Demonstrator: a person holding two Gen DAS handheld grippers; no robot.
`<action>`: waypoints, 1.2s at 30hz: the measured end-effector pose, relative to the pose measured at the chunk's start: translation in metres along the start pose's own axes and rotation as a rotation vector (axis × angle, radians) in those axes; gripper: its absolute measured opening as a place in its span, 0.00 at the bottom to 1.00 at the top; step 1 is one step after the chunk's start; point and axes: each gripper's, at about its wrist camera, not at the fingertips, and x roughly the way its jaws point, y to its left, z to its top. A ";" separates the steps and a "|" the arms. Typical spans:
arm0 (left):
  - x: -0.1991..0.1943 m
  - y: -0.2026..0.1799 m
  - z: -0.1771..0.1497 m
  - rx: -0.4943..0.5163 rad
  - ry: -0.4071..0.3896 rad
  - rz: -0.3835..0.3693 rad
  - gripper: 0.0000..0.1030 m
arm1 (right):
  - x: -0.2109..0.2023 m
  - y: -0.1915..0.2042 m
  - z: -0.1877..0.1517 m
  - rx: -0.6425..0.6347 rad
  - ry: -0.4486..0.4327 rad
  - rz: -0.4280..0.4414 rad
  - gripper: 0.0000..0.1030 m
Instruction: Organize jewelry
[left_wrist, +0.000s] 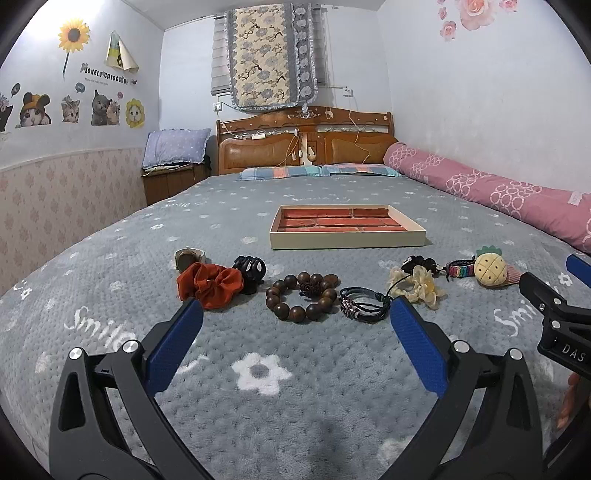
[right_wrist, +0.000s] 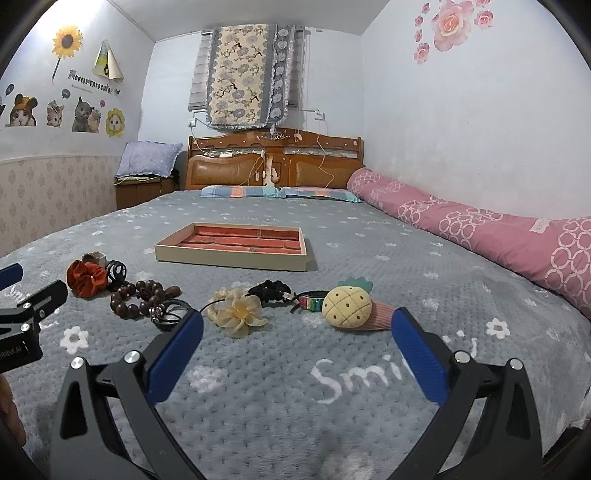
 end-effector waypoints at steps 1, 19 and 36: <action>0.000 0.001 0.000 0.000 0.000 -0.001 0.95 | 0.000 -0.001 0.000 0.002 0.001 0.001 0.96; 0.000 -0.003 -0.001 0.005 0.000 -0.002 0.95 | 0.002 0.006 0.002 0.002 -0.002 -0.008 0.96; -0.001 -0.005 0.000 0.008 -0.001 0.001 0.95 | 0.004 0.005 0.001 0.000 0.003 -0.013 0.96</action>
